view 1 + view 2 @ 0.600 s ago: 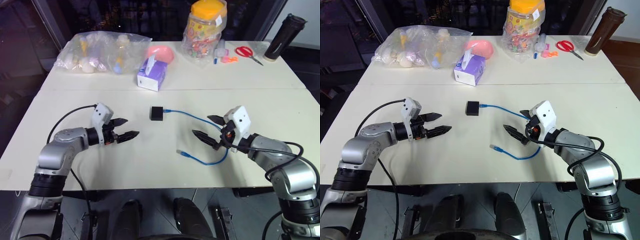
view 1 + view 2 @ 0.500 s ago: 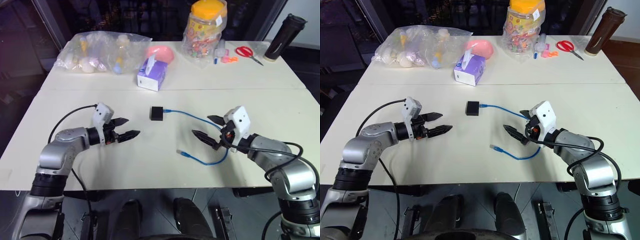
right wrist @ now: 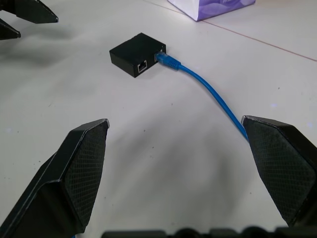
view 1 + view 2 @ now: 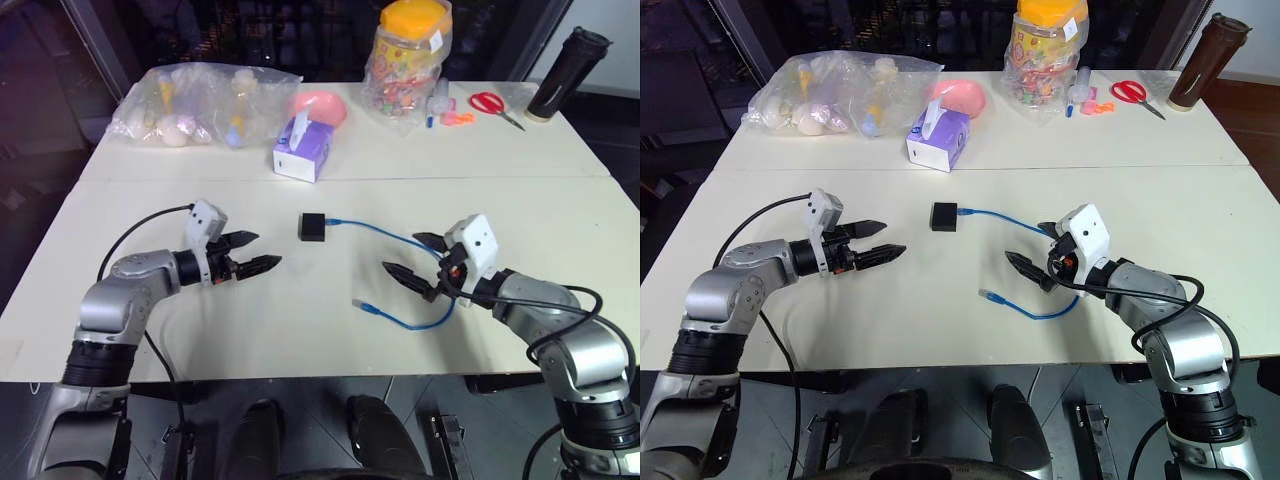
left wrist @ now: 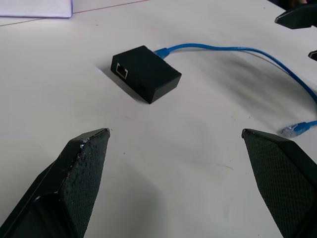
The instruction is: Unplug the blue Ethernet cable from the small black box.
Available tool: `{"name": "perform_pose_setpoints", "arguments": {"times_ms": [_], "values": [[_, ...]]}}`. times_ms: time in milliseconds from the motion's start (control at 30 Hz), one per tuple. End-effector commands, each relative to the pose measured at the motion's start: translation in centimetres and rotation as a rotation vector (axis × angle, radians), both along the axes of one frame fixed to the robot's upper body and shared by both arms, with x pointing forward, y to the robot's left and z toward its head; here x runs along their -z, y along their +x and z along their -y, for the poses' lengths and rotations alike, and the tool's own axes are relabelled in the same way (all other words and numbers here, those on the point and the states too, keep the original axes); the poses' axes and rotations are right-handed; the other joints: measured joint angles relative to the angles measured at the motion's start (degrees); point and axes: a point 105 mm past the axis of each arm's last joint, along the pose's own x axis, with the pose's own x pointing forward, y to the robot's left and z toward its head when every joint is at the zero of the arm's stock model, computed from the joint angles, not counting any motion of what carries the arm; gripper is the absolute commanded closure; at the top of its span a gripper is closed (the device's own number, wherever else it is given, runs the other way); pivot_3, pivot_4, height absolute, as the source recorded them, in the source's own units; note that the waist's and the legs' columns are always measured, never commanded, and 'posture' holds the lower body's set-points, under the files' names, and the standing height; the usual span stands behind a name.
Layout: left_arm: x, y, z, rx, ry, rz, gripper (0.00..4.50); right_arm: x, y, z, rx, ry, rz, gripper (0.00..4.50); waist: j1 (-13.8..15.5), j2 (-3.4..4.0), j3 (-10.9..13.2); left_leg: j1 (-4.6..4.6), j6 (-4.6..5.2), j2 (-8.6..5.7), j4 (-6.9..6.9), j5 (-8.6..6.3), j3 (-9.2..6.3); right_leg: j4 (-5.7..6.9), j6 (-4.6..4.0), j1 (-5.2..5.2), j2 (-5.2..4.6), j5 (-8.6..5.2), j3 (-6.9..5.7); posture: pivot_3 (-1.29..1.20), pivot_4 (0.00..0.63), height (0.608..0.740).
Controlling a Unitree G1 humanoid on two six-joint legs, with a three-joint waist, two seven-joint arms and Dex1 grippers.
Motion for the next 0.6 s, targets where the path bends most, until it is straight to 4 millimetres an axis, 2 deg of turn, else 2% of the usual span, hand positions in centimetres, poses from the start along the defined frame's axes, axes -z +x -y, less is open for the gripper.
{"name": "perform_pose_setpoints", "arguments": {"times_ms": [33, 433, 500, 600], "values": [[-1.4, 0.3, -0.2, -0.006, -0.014, 0.052, 0.02, -1.1, 0.1, -0.3, -0.013, 0.004, 0.053, 0.00, 0.0, 0.00, 0.0, 0.00, 0.00, 0.00, 0.00, 0.00, 0.00, 0.00, 0.00, 0.00, 0.00, 0.00, 0.00, 0.00, 0.150, 0.739], [-1.5, 0.5, 0.0, -0.006, -0.006, 0.066, 0.02, -0.9, 0.3, -0.4, -0.019, -0.004, 0.051, 0.00, 0.0, 0.00, 0.0, 0.00, 0.00, 0.00, 0.01, 0.00, 0.00, 0.04, 0.01, 0.00, 0.00, 0.01, 0.00, 0.00, 0.150, 0.739], [-1.9, 0.9, 0.0, 0.004, 0.003, 0.079, 0.02, -0.9, 1.1, -0.4, -0.040, -0.030, 0.060, 0.00, 0.0, 0.00, 0.0, 0.01, 0.00, 0.00, 0.04, 0.00, 0.00, 0.04, 0.01, 0.01, 0.00, 0.01, 0.00, 0.00, 0.150, 0.739], [-2.6, 0.6, -0.2, 0.122, 0.103, 0.095, 0.02, -0.4, 3.8, -1.4, -0.110, -0.099, 0.074, 0.00, -0.5, -0.06, 0.0, 0.05, 0.00, 0.00, 0.20, 0.00, 0.05, 0.11, -0.09, 0.02, 0.04, 0.07, 0.00, 0.00, 0.150, 0.739]]}}
